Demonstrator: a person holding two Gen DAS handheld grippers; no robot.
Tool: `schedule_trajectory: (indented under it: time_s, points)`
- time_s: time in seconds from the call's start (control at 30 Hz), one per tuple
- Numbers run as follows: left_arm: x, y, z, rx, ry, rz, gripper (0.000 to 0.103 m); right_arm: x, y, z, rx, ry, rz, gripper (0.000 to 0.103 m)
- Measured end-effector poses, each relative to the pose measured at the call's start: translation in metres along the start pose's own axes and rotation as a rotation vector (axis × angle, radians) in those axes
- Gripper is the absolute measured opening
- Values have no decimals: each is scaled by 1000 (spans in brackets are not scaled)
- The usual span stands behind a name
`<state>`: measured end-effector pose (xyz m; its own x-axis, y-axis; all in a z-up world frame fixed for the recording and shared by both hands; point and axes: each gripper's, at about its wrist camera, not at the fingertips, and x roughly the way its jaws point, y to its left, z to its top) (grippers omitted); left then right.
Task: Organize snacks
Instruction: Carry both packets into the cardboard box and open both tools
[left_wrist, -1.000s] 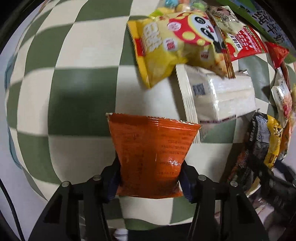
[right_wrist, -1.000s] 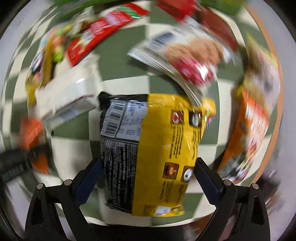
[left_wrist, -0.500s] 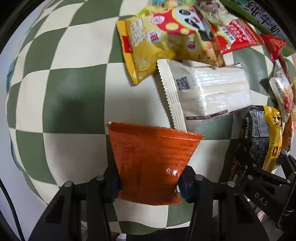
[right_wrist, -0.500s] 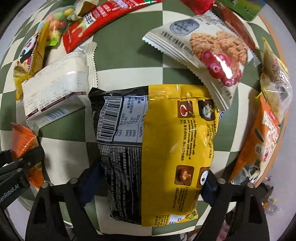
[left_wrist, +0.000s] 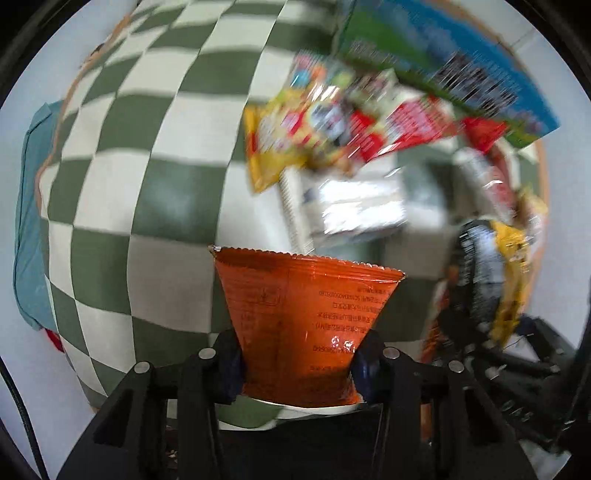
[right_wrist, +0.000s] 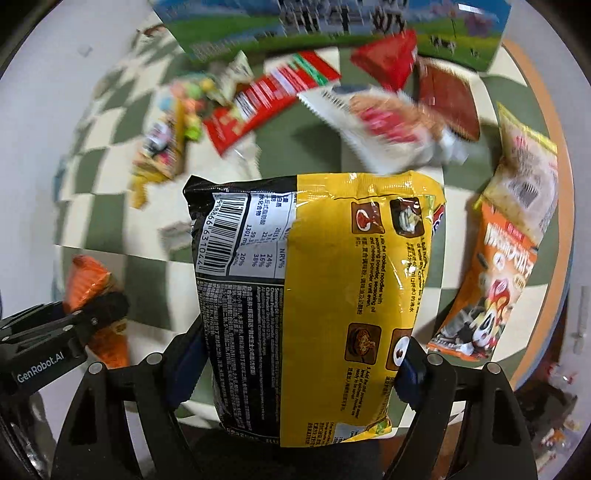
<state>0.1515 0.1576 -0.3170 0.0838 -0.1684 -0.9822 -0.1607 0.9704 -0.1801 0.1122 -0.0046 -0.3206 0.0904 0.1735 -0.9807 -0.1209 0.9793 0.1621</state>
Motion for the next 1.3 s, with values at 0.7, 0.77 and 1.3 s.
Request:
schedule_trajectory:
  time_s: [0.7, 0.77, 1.3]
  points:
    - [-136, -148, 251, 54, -164, -96, 43, -179, -78, 272, -40, -280, 75, 86]
    - [-117, -150, 285, 38, -127, -88, 43, -168, -83, 302, -37, -257, 64, 86]
    - [-2, -163, 389, 0, 85, -62, 43, -19, -118, 436, 11, 25, -4, 86]
